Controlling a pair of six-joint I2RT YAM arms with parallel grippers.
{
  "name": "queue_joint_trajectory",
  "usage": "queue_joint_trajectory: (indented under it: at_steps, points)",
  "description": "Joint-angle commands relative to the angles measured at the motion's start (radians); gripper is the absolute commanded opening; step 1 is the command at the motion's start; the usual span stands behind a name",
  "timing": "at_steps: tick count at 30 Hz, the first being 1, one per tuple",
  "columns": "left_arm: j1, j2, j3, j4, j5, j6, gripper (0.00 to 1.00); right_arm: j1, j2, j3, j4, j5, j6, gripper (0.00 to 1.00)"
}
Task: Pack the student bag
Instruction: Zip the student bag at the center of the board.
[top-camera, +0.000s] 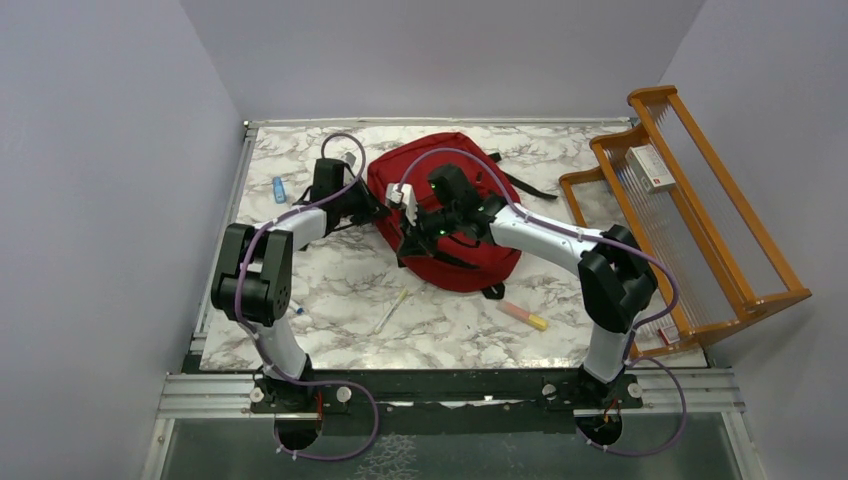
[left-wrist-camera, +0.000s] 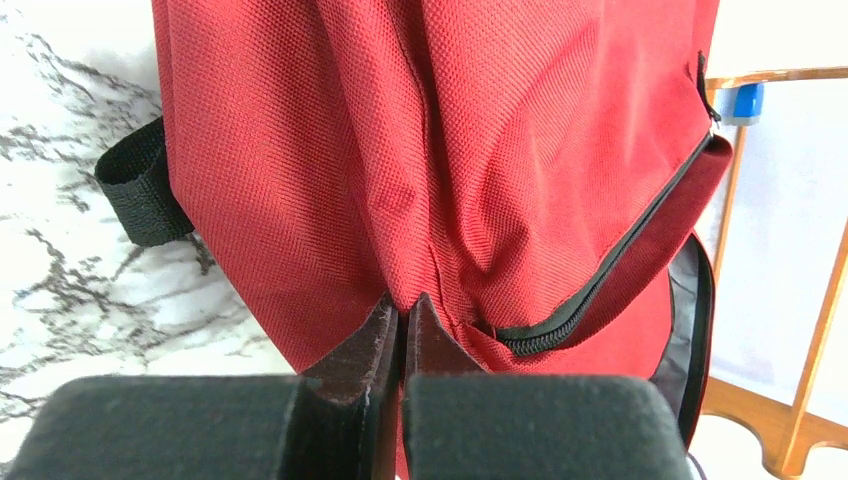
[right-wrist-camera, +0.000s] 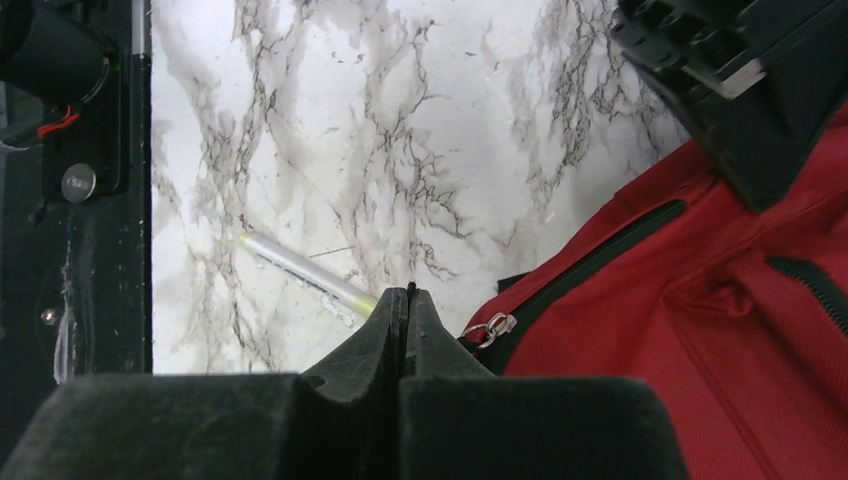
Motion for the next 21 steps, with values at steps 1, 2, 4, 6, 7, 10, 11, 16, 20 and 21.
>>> queue_joint_trajectory:
  at_steps: [1, 2, 4, 6, 7, 10, 11, 16, 20, 21]
  points:
    - [0.045, 0.068, 0.103, -0.019, -0.062, 0.109, 0.0, 0.001, -0.021, 0.0, -0.098, -0.113, 0.001, 0.0]
    - [0.05, 0.083, 0.12, -0.029, -0.065, 0.117, 0.0, -0.002, -0.028, -0.014, -0.099, -0.111, 0.002, 0.01]
    - [0.06, 0.109, 0.148, -0.04, -0.064, 0.126, 0.0, -0.007, -0.051, -0.045, -0.096, -0.099, 0.01, 0.0]
    - [0.066, 0.13, 0.169, -0.041, -0.062, 0.138, 0.0, -0.016, -0.081, -0.085, -0.087, -0.091, 0.023, 0.01]
    - [0.071, 0.141, 0.18, -0.043, -0.061, 0.145, 0.0, -0.021, -0.098, -0.107, -0.082, -0.088, 0.03, 0.0]
    - [0.081, 0.171, 0.21, -0.044, -0.061, 0.163, 0.0, -0.031, -0.151, -0.164, -0.073, -0.072, 0.049, 0.0]
    - [0.084, 0.184, 0.221, -0.044, -0.06, 0.168, 0.0, -0.032, -0.167, -0.179, -0.074, -0.065, 0.051, 0.01]
    - [0.095, 0.234, 0.288, -0.071, -0.051, 0.206, 0.0, -0.049, -0.239, -0.256, -0.093, -0.008, 0.067, 0.0]
    - [0.102, 0.239, 0.304, -0.072, -0.057, 0.227, 0.0, -0.103, -0.29, -0.321, -0.082, 0.003, 0.098, 0.01]
    - [0.104, 0.238, 0.306, -0.072, -0.059, 0.23, 0.0, -0.115, -0.304, -0.335, -0.077, -0.002, 0.105, 0.0]
